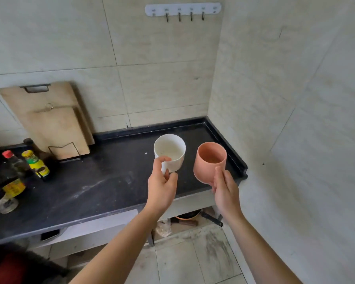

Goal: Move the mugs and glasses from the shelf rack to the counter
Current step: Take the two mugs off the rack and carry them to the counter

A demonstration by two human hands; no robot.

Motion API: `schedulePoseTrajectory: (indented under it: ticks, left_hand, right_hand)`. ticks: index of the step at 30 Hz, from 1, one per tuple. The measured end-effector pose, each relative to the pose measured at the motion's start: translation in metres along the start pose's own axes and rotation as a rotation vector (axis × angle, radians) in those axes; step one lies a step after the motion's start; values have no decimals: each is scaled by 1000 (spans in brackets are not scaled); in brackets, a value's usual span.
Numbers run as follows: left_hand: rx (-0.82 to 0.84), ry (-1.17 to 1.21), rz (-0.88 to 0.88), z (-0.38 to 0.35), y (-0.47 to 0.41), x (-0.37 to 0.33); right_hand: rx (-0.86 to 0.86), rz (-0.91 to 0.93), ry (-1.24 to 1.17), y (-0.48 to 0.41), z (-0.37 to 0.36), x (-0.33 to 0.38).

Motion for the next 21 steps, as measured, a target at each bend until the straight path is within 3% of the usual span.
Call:
schedulePoseTrajectory:
  ticks: [9,21]
  left_hand:
    - [28,-37,109,-93,-175,7]
    - [-107,-147,269,-189,-397,23]
  right_hand:
    - [-9,-33,6,-177,-6,-74]
    - [112,-124,-14,-422,-37,-172]
Point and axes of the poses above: each hand's wrist, its own y-axis away from the middle knuckle, its own z-axis out of the back of the hand, x = y × z, the point moved 8 cm from there along -y, towards the middle knuckle, and after that the axes turned 10 degrees about z, right-handed, at the moved point
